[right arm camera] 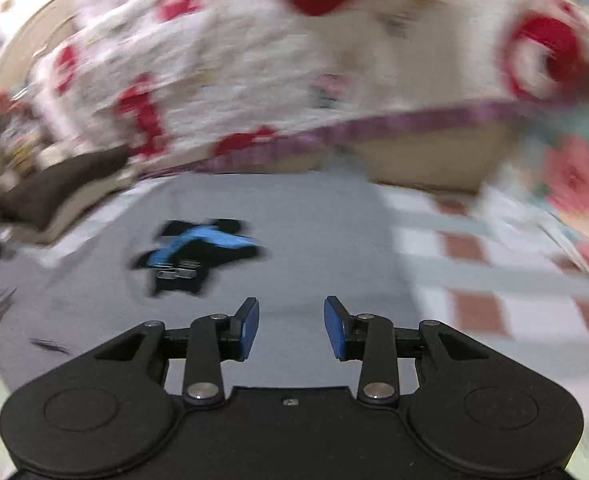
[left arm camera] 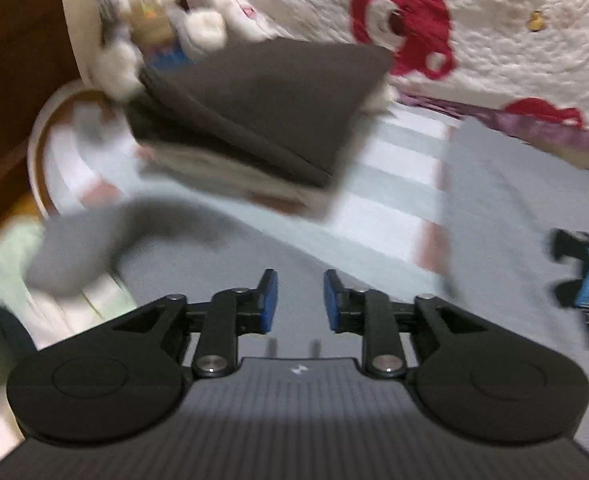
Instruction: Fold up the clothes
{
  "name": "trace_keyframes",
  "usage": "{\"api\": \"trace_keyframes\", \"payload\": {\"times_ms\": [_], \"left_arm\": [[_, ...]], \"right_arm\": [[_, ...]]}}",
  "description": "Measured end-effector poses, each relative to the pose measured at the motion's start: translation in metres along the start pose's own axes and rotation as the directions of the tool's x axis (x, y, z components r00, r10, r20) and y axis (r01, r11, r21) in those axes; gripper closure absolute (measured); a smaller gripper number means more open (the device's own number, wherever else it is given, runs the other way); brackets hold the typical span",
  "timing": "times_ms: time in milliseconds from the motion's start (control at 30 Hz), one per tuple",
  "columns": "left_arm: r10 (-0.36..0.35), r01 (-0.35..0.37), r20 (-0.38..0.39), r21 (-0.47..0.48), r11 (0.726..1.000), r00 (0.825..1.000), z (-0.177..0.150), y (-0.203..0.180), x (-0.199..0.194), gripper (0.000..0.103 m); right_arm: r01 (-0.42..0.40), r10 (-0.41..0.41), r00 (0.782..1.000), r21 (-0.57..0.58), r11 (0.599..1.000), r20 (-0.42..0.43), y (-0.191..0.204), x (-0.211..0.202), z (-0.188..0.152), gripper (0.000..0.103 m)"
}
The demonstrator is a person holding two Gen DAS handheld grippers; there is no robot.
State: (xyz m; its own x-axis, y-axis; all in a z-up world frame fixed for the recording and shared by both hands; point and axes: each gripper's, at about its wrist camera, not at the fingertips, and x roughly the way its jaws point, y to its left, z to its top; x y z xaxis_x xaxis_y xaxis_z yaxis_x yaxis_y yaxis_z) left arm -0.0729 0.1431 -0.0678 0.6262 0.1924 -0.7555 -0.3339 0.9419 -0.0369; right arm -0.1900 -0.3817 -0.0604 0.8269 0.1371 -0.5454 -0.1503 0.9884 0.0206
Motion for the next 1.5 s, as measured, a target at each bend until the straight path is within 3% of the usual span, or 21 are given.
{"api": "trace_keyframes", "payload": {"times_ms": [100, 200, 333, 400, 467, 533, 667, 733, 767, 800, 967, 1067, 1133, 1267, 1400, 1500], "left_arm": [[0.074, -0.074, 0.033, 0.004, 0.997, 0.997, 0.015, 0.037, 0.016, 0.073], [0.147, -0.148, 0.065, 0.005, 0.989, 0.987, 0.031, 0.074, 0.032, 0.058], [0.193, -0.193, 0.015, 0.096, 0.976, 0.981, 0.022, 0.102, 0.057, 0.055], [0.207, -0.204, -0.007, 0.127, 0.971, 0.978, 0.017, 0.115, 0.068, 0.053], [0.232, -0.232, 0.008, 0.056, 0.971, 0.973, 0.015, 0.129, 0.072, 0.044], [0.228, -0.228, 0.021, 0.026, 0.973, 0.973, 0.014, 0.136, 0.076, 0.041], [0.25, -0.255, 0.047, 0.158, 0.954, 0.967, 0.013, 0.127, 0.09, 0.041], [0.255, -0.258, 0.041, 0.182, 0.949, 0.966, 0.012, 0.128, 0.097, 0.052], [0.252, -0.254, 0.036, 0.188, 0.949, 0.967, 0.011, 0.127, 0.098, 0.081], [0.252, -0.255, 0.038, 0.2, 0.946, 0.967, 0.01, 0.126, 0.099, 0.089], [0.272, -0.289, 0.1, 0.286, 0.914, 0.957, 0.004, 0.113, 0.091, 0.09], [0.274, -0.308, 0.148, 0.301, 0.902, 0.95, 0.002, 0.096, 0.077, 0.09], [0.269, -0.316, 0.184, 0.315, 0.895, 0.945, 0.001, 0.082, 0.065, 0.09], [0.24, -0.284, 0.182, 0.274, 0.919, 0.953, 0.006, 0.054, 0.043, 0.09], [0.138, -0.177, 0.18, 0.218, 0.96, 0.974, 0.008, 0.022, 0.015, 0.09], [0.069, -0.136, 0.227, 0.296, 0.945, 0.971, -0.002, -0.018, -0.015, 0.09]], "right_arm": [[-0.132, 0.132, 0.991, -0.144, 0.981, -0.011, 0.061, 0.02, 0.014, 0.047], [-0.233, 0.23, 0.972, -0.242, 0.942, -0.042, 0.108, 0.041, 0.015, 0.047], [-0.263, 0.237, 0.965, -0.376, 0.889, -0.114, 0.157, 0.077, 0.009, 0.046], [-0.265, 0.226, 0.963, -0.374, 0.889, -0.144, 0.17, 0.091, 0.006, 0.046], [-0.271, 0.225, 0.96, -0.35, 0.896, -0.167, 0.177, 0.1, 0.005, 0.043], [-0.27, 0.22, 0.958, -0.333, 0.903, -0.182, 0.183, 0.103, 0.006, 0.04], [-0.271, 0.217, 0.956, -0.306, 0.913, -0.199, 0.183, 0.1, -0.003, 0.037], [-0.274, 0.214, 0.951, -0.29, 0.917, -0.223, 0.182, 0.099, -0.01, 0.036], [-0.28, 0.215, 0.947, -0.283, 0.917, -0.238, 0.181, 0.1, -0.014, 0.035], [-0.277, 0.212, 0.947, -0.276, 0.92, -0.242, 0.179, 0.099, -0.018, 0.034], [-0.213, 0.153, 0.966, -0.304, 0.929, -0.208, 0.176, 0.092, -0.034, 0.029], [-0.145, 0.088, 0.978, -0.319, 0.936, -0.187, 0.176, 0.089, -0.04, 0.016], [-0.106, 0.054, 0.984, -0.307, 0.946, -0.172, 0.173, 0.085, -0.043, 0.016], [-0.062, 0.023, 0.989, -0.266, 0.962, -0.149, 0.166, 0.067, -0.039, 0.016], [-0.044, 0.018, 0.993, -0.233, 0.971, -0.113, 0.159, 0.056, -0.037, 0.016], [-0.029, 0.006, 0.994, -0.219, 0.975, -0.106, 0.151, 0.054, -0.039, 0.016]]}}
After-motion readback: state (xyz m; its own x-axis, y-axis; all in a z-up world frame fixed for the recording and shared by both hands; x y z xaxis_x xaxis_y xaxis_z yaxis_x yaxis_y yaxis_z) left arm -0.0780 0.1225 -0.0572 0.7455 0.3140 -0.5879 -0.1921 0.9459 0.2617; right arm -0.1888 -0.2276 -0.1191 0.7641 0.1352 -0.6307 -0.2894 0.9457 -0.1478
